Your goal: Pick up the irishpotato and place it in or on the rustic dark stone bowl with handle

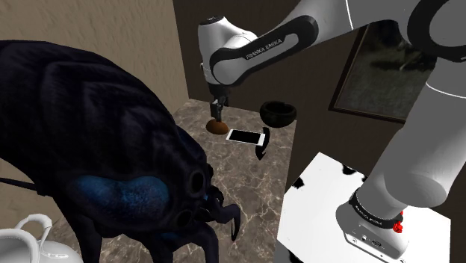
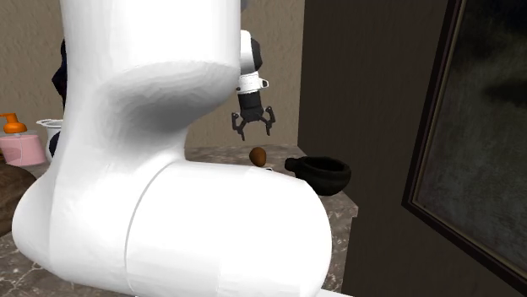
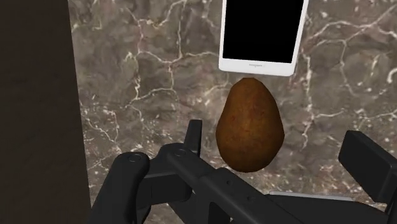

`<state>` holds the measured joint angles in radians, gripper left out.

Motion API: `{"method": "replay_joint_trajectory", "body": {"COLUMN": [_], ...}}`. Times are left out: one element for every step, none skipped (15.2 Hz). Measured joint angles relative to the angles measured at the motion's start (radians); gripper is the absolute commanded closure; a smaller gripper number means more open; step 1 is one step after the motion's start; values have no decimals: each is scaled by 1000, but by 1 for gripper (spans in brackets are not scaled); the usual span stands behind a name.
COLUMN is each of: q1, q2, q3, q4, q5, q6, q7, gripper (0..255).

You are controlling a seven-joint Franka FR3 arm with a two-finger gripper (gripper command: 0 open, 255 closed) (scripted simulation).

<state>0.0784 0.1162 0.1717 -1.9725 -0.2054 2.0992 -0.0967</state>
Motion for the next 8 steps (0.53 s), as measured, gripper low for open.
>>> {"method": "replay_joint_trajectory", "body": {"q1": [1, 10, 15, 21, 24, 26, 27, 27], "q2": [30, 77, 117, 153, 176, 190, 202, 208], "q3": [-1, 3, 2, 3, 2, 1, 0, -1], "q4": [19, 51, 79, 112, 127, 132, 137, 131], "q5": [-13, -31, -47, -61, -71, -77, -81, -85], "q6": [11, 24, 35, 35, 42, 51, 57, 69], "q7": [-7, 1, 0, -2, -4, -2, -2, -1], "gripper": [0, 0, 0, 0, 0, 0, 0, 0]}}
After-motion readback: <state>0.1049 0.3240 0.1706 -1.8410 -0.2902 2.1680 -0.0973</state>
